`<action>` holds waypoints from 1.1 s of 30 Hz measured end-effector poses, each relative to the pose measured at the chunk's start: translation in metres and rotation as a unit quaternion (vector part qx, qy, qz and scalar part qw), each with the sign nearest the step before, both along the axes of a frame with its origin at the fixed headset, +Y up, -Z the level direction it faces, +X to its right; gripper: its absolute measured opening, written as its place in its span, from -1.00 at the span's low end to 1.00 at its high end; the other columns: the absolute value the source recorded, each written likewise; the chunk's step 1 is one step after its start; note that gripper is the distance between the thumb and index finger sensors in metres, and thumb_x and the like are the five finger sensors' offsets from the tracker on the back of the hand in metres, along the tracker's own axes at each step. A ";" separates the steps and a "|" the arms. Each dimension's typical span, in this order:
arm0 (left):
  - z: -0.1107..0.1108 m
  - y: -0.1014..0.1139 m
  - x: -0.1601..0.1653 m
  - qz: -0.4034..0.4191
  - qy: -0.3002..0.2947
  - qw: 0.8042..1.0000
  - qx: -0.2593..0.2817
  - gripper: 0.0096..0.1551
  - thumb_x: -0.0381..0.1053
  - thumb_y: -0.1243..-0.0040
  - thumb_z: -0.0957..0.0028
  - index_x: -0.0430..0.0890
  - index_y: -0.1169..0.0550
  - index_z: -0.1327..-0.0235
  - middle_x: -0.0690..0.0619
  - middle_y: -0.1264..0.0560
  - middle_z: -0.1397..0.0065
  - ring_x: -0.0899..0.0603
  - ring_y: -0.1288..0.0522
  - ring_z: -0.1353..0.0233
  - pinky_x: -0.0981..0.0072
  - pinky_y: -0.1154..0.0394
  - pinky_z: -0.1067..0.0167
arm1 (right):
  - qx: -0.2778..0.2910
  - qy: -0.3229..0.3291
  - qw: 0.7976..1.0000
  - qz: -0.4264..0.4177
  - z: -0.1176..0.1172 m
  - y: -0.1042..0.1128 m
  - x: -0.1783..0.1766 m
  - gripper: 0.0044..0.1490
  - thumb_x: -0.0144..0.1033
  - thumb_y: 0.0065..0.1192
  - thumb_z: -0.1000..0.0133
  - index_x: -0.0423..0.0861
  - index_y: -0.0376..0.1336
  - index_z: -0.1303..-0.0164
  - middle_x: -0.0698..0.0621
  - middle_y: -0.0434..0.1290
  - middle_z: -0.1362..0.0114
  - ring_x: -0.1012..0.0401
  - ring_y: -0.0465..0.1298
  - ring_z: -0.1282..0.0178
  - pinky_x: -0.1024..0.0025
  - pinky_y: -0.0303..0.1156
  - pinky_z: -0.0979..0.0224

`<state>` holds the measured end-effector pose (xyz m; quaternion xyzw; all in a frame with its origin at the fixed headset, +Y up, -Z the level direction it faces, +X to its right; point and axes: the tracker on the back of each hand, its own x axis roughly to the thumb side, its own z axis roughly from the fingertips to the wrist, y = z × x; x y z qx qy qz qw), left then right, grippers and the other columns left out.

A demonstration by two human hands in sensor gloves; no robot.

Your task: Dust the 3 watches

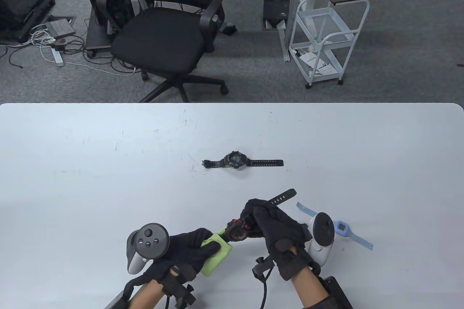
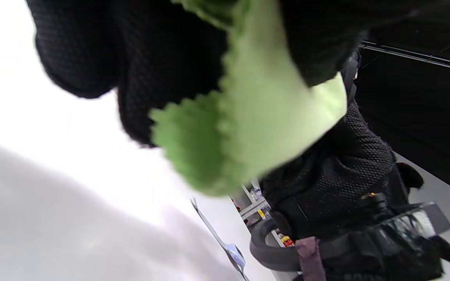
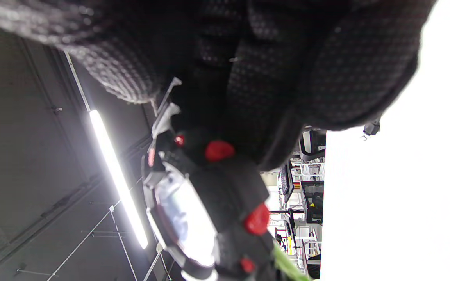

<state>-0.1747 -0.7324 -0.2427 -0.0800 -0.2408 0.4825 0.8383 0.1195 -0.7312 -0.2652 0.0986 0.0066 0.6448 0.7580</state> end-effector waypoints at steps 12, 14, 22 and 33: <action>-0.002 0.001 -0.005 -0.001 0.019 1.000 0.006 -0.53 0.22 -0.38 0.01 -0.16 -0.77 0.24 -0.04 -0.75 0.28 -0.15 -0.78 0.32 -0.22 -0.64 0.00 | -0.009 -0.003 1.000 -0.004 -0.002 -0.002 0.003 -0.45 0.03 0.34 -0.10 0.02 0.53 -0.21 0.01 0.73 -0.10 0.16 0.78 0.09 0.12 0.68 0.06; -0.002 0.001 -0.004 -0.002 0.020 1.000 0.006 -0.54 0.19 -0.37 0.02 -0.17 -0.77 0.19 -0.06 -0.75 0.24 -0.16 -0.78 0.28 -0.23 -0.63 -0.02 | -0.012 -0.005 1.000 -0.009 -0.002 -0.002 0.003 -0.44 0.02 0.34 -0.10 0.01 0.54 -0.20 0.00 0.73 -0.10 0.15 0.78 0.09 0.11 0.68 0.06; -0.001 0.003 -0.004 0.001 0.020 1.000 0.006 -0.55 0.12 -0.37 0.04 -0.16 -0.72 0.06 -0.08 -0.74 0.14 -0.17 -0.78 0.22 -0.24 -0.62 -0.05 | -0.016 -0.007 1.000 -0.011 -0.002 -0.004 0.004 -0.44 0.03 0.34 -0.10 0.02 0.53 -0.21 0.01 0.73 -0.10 0.15 0.78 0.09 0.11 0.68 0.06; 0.000 0.009 -0.007 -0.010 0.041 0.999 0.028 -0.54 0.22 -0.37 0.03 -0.15 -0.77 0.22 -0.02 -0.75 0.25 -0.16 -0.78 0.29 -0.22 -0.63 -0.02 | -0.023 -0.006 1.000 -0.021 -0.002 -0.004 0.004 -0.45 0.03 0.34 -0.10 0.02 0.53 -0.21 0.01 0.73 -0.10 0.15 0.78 0.09 0.11 0.67 0.06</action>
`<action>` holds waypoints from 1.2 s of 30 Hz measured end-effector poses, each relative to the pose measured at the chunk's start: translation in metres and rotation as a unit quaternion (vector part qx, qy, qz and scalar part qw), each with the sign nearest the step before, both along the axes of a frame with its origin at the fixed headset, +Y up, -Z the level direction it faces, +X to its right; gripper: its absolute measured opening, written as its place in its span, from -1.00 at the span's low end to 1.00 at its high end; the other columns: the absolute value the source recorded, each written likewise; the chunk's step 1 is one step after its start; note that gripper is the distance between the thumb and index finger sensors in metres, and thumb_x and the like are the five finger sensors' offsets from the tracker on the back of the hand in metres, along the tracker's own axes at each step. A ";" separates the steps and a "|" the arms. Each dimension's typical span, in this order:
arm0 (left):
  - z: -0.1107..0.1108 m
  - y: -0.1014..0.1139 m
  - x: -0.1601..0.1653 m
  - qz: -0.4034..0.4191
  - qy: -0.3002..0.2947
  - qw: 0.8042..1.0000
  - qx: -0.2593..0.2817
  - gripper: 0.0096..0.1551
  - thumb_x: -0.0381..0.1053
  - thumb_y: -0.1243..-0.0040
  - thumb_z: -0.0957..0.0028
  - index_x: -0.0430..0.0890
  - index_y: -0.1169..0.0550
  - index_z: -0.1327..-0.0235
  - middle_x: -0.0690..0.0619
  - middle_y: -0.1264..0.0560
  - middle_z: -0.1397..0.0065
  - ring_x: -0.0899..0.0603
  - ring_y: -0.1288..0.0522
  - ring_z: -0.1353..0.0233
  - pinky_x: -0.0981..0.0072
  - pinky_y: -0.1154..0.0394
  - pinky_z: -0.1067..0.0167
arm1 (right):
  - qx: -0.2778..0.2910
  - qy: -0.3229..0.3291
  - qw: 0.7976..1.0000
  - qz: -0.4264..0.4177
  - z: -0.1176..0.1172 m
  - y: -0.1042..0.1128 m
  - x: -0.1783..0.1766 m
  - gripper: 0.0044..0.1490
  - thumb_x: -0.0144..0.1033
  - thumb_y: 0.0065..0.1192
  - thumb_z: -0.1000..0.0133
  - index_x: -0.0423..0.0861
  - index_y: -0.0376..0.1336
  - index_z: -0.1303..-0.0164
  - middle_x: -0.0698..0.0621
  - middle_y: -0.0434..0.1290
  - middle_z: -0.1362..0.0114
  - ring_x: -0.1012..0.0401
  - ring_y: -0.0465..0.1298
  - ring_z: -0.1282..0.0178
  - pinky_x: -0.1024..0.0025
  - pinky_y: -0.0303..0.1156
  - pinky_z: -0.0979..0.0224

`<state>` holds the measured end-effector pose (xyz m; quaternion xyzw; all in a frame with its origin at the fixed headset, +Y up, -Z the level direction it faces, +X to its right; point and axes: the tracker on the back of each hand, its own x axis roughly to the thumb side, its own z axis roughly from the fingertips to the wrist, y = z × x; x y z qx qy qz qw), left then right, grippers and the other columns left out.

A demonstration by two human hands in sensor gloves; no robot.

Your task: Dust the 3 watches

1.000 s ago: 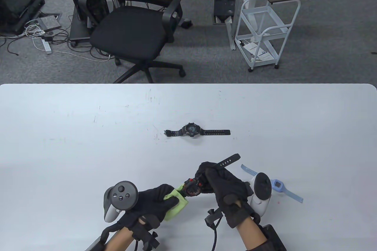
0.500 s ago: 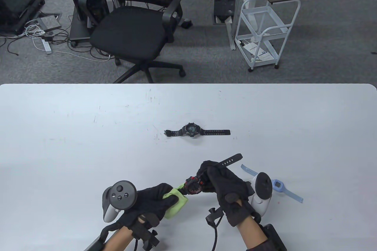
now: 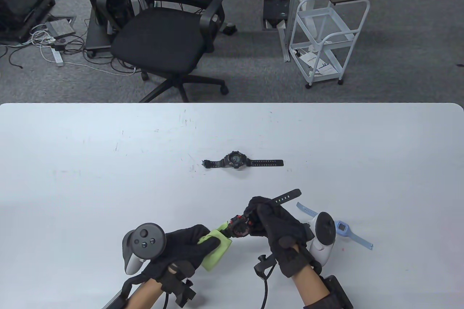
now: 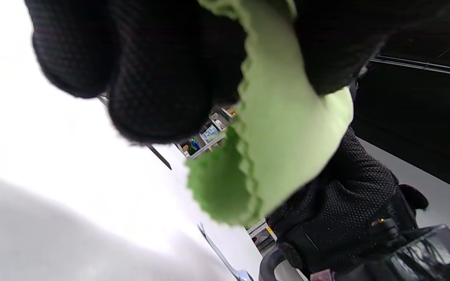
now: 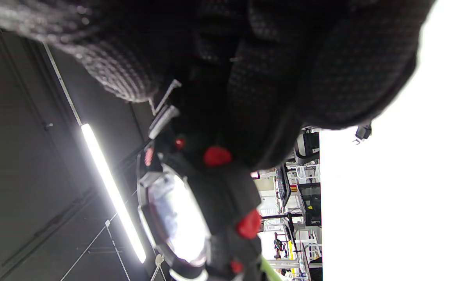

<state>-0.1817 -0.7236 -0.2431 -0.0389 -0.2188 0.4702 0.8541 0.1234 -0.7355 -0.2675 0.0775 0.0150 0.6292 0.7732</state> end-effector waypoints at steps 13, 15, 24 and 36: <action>0.000 0.007 -0.002 -0.051 0.018 0.998 0.024 -0.50 0.28 -0.39 0.02 -0.17 -0.77 0.31 0.03 -0.76 0.39 -0.08 -0.80 0.42 -0.12 -0.70 0.11 | 0.010 -0.007 1.000 0.006 0.000 0.003 0.001 -0.45 0.03 0.35 -0.10 0.03 0.54 -0.21 0.00 0.73 -0.11 0.15 0.78 0.09 0.11 0.67 0.06; 0.000 0.009 -0.001 -0.056 0.023 0.998 0.035 -0.49 0.29 -0.39 0.02 -0.18 -0.77 0.36 0.03 -0.76 0.43 -0.09 -0.80 0.44 -0.13 -0.70 0.12 | 0.010 -0.006 1.000 0.004 0.000 0.003 0.000 -0.45 0.03 0.35 -0.10 0.03 0.54 -0.21 0.00 0.73 -0.11 0.15 0.78 0.09 0.10 0.67 0.06; 0.001 0.011 0.000 -0.053 0.008 0.998 0.026 -0.51 0.18 -0.33 0.04 -0.19 -0.74 0.15 -0.06 -0.76 0.25 -0.15 -0.81 0.29 -0.19 -0.66 0.01 | 0.015 -0.017 1.000 0.005 0.000 0.004 0.003 -0.45 0.02 0.35 -0.09 0.03 0.54 -0.21 0.00 0.73 -0.10 0.15 0.78 0.09 0.11 0.68 0.06; 0.004 0.027 0.005 -0.156 0.018 0.979 0.126 -0.44 0.40 -0.32 0.03 -0.12 -0.80 0.61 0.08 -0.76 0.58 -0.07 -0.81 0.52 -0.09 -0.72 0.18 | 0.017 -0.020 1.000 0.013 0.000 0.002 0.003 -0.45 0.02 0.36 -0.09 0.04 0.54 -0.21 0.01 0.74 -0.09 0.16 0.78 0.11 0.12 0.68 0.07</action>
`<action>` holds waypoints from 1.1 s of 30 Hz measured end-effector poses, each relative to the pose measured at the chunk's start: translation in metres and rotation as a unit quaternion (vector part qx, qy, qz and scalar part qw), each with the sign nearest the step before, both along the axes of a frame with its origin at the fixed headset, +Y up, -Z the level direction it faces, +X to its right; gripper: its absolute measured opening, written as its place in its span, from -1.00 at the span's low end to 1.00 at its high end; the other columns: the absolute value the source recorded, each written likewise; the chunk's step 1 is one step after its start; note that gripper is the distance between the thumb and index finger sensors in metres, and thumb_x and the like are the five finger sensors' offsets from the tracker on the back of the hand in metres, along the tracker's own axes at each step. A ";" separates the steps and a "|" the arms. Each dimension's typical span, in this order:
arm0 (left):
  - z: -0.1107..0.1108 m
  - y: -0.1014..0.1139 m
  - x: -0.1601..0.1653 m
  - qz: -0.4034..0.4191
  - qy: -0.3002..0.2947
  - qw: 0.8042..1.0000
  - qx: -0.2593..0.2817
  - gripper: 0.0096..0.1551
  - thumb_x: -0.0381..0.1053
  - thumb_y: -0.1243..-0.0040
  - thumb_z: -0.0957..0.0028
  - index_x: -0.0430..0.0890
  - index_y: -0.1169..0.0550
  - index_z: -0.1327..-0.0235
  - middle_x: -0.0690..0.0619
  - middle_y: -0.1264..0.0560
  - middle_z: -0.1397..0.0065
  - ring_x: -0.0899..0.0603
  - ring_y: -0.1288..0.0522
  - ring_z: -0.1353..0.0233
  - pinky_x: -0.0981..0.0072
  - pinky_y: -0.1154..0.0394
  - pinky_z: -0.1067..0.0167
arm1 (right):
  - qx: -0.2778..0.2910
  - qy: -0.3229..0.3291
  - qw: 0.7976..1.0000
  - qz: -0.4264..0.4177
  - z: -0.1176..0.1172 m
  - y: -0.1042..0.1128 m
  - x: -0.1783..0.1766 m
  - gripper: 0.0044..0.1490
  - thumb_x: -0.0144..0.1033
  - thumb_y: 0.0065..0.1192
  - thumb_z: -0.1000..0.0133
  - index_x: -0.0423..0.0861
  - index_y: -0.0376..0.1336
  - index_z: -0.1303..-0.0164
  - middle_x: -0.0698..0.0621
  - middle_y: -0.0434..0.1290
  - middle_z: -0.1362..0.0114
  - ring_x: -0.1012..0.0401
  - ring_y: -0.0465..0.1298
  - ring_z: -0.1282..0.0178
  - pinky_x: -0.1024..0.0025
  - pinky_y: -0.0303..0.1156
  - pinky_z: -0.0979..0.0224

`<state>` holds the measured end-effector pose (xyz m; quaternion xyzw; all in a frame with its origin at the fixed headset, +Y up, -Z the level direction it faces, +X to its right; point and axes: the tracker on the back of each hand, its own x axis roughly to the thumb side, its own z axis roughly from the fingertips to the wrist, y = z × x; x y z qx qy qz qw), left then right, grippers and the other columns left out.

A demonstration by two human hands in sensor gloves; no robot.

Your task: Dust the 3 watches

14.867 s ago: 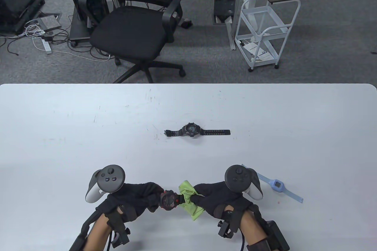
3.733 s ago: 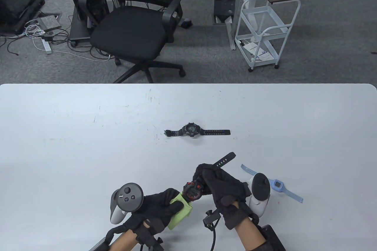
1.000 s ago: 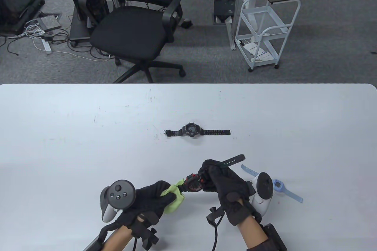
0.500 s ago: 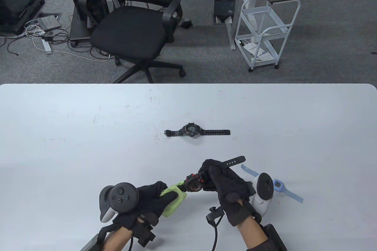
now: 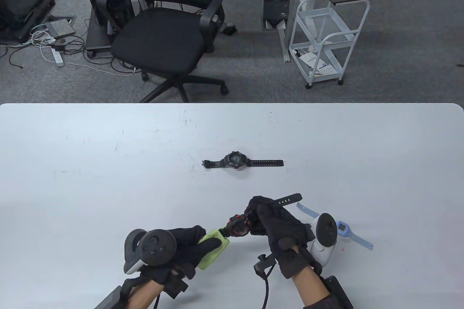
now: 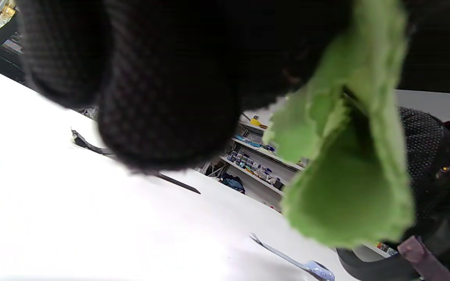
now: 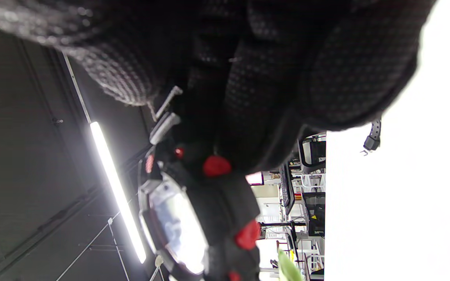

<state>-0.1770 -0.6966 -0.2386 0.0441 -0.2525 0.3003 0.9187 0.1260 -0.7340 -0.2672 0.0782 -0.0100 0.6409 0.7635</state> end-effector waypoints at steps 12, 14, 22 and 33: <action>-0.001 -0.006 -0.006 0.031 0.001 0.999 -0.041 -0.44 0.32 -0.32 0.06 -0.19 -0.77 0.39 0.02 -0.77 0.45 -0.09 -0.82 0.46 -0.13 -0.70 0.14 | -0.009 -0.019 1.000 -0.015 0.001 -0.002 0.004 -0.45 0.03 0.36 -0.09 0.05 0.54 -0.21 0.02 0.74 -0.08 0.18 0.79 0.12 0.13 0.69 0.08; 0.000 -0.003 -0.007 0.015 -0.001 1.000 -0.027 -0.44 0.35 -0.29 0.05 -0.16 -0.78 0.46 0.06 -0.77 0.50 -0.07 -0.82 0.49 -0.09 -0.72 0.16 | -0.006 -0.012 1.000 -0.008 0.001 -0.001 0.004 -0.45 0.03 0.36 -0.09 0.05 0.54 -0.21 0.01 0.74 -0.08 0.17 0.79 0.11 0.13 0.69 0.07; -0.001 -0.011 -0.005 0.046 -0.002 0.998 -0.054 -0.54 0.17 -0.36 0.07 -0.17 -0.73 0.17 -0.05 -0.74 0.23 -0.16 -0.80 0.27 -0.21 -0.64 -0.02 | -0.022 -0.021 0.999 -0.022 0.000 -0.005 0.006 -0.45 0.02 0.36 -0.09 0.04 0.54 -0.21 0.01 0.74 -0.08 0.17 0.79 0.12 0.13 0.68 0.08; -0.003 -0.013 -0.011 0.092 0.012 0.994 -0.062 -0.54 0.09 -0.28 -0.02 -0.16 -0.76 0.03 -0.13 -0.74 0.13 -0.21 -0.79 0.24 -0.26 -0.61 -0.03 | -0.025 -0.034 0.999 -0.026 0.000 -0.006 0.006 -0.45 0.02 0.36 -0.09 0.03 0.54 -0.21 0.01 0.74 -0.08 0.17 0.79 0.12 0.13 0.69 0.08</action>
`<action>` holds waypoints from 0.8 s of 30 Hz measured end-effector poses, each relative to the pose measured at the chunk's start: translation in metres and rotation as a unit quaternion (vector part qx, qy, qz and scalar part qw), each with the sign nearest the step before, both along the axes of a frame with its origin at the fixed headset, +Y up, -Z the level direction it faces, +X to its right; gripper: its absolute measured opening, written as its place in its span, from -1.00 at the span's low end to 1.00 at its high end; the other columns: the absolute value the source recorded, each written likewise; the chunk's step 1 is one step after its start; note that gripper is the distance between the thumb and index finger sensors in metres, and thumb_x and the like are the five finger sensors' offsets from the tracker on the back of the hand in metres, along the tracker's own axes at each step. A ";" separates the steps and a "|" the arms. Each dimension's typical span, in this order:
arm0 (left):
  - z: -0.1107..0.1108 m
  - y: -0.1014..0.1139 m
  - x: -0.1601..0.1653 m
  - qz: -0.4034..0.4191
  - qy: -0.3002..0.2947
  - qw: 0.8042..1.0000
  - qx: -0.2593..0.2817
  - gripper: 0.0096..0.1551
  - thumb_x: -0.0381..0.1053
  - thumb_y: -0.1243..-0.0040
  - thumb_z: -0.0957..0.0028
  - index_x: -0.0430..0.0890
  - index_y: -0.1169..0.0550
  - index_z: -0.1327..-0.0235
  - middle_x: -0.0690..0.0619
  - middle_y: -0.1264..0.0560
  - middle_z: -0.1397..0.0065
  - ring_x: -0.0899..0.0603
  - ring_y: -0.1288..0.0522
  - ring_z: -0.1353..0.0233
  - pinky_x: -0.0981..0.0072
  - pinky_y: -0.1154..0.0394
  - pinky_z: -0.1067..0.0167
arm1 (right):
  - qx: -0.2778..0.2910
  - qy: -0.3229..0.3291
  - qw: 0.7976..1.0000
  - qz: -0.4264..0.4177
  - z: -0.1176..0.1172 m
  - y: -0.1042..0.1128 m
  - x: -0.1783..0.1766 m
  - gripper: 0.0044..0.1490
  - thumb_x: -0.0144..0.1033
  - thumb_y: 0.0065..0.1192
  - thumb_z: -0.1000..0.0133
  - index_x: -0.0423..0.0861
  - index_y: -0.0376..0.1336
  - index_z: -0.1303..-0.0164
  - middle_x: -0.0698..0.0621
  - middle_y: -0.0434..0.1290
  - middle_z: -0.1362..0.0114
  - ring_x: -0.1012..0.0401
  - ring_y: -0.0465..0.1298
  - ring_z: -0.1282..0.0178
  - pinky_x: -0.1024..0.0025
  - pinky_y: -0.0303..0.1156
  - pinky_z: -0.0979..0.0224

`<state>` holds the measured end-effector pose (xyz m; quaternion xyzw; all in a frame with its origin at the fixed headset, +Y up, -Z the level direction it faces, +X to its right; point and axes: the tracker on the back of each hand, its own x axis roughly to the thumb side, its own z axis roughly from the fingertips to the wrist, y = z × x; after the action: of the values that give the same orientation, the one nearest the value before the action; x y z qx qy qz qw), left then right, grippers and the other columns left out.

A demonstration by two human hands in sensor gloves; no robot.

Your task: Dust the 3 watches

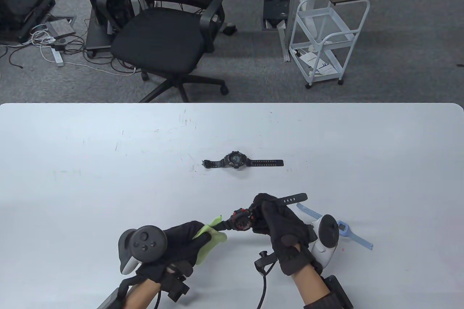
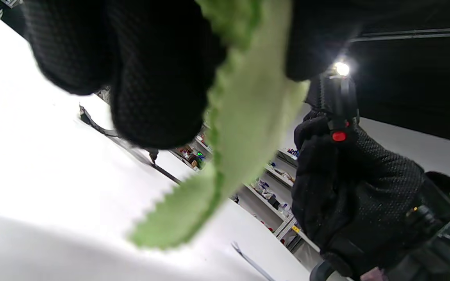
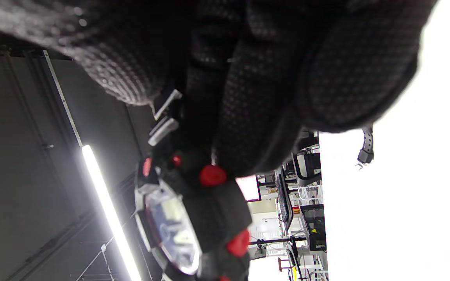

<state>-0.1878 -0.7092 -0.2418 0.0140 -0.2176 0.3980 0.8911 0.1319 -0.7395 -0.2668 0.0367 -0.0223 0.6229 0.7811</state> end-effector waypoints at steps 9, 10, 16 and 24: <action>0.000 0.001 -0.004 -0.034 -0.003 0.999 0.004 -0.51 0.11 -0.28 -0.07 -0.18 -0.69 -0.09 -0.12 -0.72 0.03 -0.23 -0.78 0.14 -0.31 -0.59 -0.06 | 0.001 -0.020 1.000 -0.015 0.000 0.000 0.006 -0.45 0.02 0.35 -0.09 0.01 0.54 -0.19 0.02 0.74 -0.05 0.20 0.79 0.16 0.17 0.70 0.11; 0.000 0.001 -0.003 -0.055 -0.003 0.998 0.011 -0.51 0.11 -0.28 -0.08 -0.17 -0.68 -0.09 -0.12 -0.72 0.02 -0.24 -0.78 0.12 -0.32 -0.58 -0.07 | 0.000 -0.031 0.999 -0.022 -0.001 0.000 0.009 -0.45 0.02 0.34 -0.10 -0.01 0.54 -0.18 0.03 0.74 -0.04 0.21 0.79 0.18 0.18 0.70 0.12; 0.008 -0.008 0.030 -0.233 -0.063 0.969 0.054 -0.51 0.15 -0.29 -0.09 -0.08 -0.70 -0.14 -0.11 -0.69 -0.14 -0.31 -0.71 -0.12 -0.40 -0.51 -0.17 | -0.003 -0.064 0.997 -0.044 -0.004 0.003 0.026 -0.44 0.01 0.32 -0.12 -0.04 0.52 -0.19 0.03 0.73 -0.04 0.22 0.78 0.19 0.20 0.70 0.14; 0.013 -0.033 0.072 -0.333 -0.126 0.933 0.054 -0.51 0.18 -0.28 -0.09 -0.06 -0.70 -0.13 -0.11 -0.68 -0.19 -0.31 -0.67 -0.20 -0.40 -0.48 -0.21 | -0.031 -0.072 0.996 -0.048 -0.008 -0.004 0.033 -0.44 0.01 0.30 -0.13 -0.05 0.51 -0.21 0.03 0.72 -0.06 0.22 0.78 0.17 0.20 0.70 0.12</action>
<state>-0.1158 -0.7422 -0.2289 -0.0616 -0.3413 0.0648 0.9357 0.1648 -0.7435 -0.2751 -0.0337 -0.0607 0.5859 0.8074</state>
